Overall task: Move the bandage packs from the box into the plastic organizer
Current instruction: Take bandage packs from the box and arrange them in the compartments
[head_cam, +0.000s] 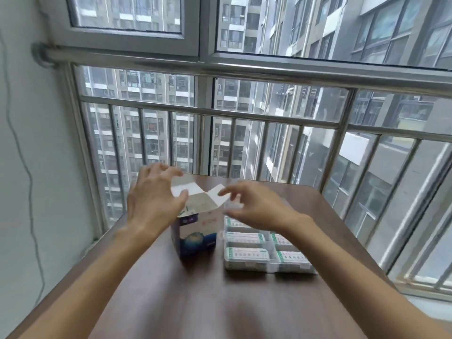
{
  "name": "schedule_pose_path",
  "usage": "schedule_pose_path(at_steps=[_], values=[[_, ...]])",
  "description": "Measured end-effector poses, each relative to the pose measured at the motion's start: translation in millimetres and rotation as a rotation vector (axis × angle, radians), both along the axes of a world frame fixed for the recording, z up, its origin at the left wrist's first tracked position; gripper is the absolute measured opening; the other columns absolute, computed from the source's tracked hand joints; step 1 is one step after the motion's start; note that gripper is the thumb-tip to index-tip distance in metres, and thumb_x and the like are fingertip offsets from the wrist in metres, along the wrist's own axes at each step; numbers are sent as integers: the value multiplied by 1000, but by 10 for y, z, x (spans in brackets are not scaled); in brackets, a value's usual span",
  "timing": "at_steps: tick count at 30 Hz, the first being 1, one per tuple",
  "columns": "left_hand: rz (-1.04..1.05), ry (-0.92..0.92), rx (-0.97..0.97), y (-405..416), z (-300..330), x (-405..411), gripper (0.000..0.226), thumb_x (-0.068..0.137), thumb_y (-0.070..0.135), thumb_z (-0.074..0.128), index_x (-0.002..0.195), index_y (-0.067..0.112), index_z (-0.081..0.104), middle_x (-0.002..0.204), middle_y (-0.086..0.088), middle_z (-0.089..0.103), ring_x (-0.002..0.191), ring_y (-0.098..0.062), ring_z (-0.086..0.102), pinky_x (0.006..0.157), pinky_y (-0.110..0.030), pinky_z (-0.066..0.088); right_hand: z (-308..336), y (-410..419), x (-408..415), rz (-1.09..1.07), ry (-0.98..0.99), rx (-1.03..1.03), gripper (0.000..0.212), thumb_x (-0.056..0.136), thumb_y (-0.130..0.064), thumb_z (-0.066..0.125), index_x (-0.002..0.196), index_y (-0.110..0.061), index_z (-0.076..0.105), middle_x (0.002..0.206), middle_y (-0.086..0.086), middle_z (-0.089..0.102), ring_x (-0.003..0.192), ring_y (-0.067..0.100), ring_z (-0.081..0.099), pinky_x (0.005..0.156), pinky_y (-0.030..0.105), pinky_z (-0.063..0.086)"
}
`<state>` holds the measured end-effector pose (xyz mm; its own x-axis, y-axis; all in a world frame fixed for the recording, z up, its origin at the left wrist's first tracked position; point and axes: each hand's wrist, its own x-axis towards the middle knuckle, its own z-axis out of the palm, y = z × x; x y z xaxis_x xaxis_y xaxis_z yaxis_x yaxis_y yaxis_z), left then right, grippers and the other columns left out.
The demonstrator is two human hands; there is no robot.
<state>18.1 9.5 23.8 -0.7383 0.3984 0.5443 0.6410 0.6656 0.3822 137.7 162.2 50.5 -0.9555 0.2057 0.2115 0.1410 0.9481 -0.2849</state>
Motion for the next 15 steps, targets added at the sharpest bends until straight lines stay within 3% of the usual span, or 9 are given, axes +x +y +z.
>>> schedule_pose_path(at_steps=[2, 4, 8, 11, 15], values=[[23, -133, -65, -132, -86, -67, 50, 83, 36, 65, 130, 28, 50, 137, 1, 40, 127, -21, 34, 96, -41, 37, -117, -123, -161, 63, -32, 224, 50, 88, -33, 61, 135, -30, 47, 132, -3, 46, 123, 15, 38, 103, 35, 37], [-14, -305, -25, -235, -172, -106, 47, 83, 33, 65, 127, 28, 50, 139, 0, 41, 125, -23, 41, 93, -38, 38, -270, -182, -286, 71, 17, 363, 42, 89, -33, 59, 131, -30, 53, 133, -2, 43, 123, 18, 36, 101, 35, 35], [-162, -569, 280, -394, -250, -156, 20, 77, 24, 66, 95, 33, 66, 117, 3, 61, 103, -18, 58, 81, -29, 49, -481, -278, -325, 89, 339, 384, 10, 77, -29, 74, 87, -29, 75, 105, -3, 59, 97, 20, 54, 77, 35, 49], [-253, -654, 485, -499, -272, -141, 24, 83, 7, 63, 93, 27, 70, 108, 5, 66, 95, -1, 59, 69, -11, 39, -621, -335, -308, 120, 433, 382, 7, 69, -26, 80, 70, -30, 74, 98, -3, 60, 89, 18, 52, 67, 32, 48], [-366, -583, 478, -570, -302, -98, 29, 85, 6, 65, 99, 30, 72, 102, 21, 65, 84, 24, 55, 69, -5, 40, -712, -346, -246, 101, 494, 314, 10, 75, -29, 74, 85, -31, 75, 102, -4, 58, 93, 15, 47, 71, 29, 46]])
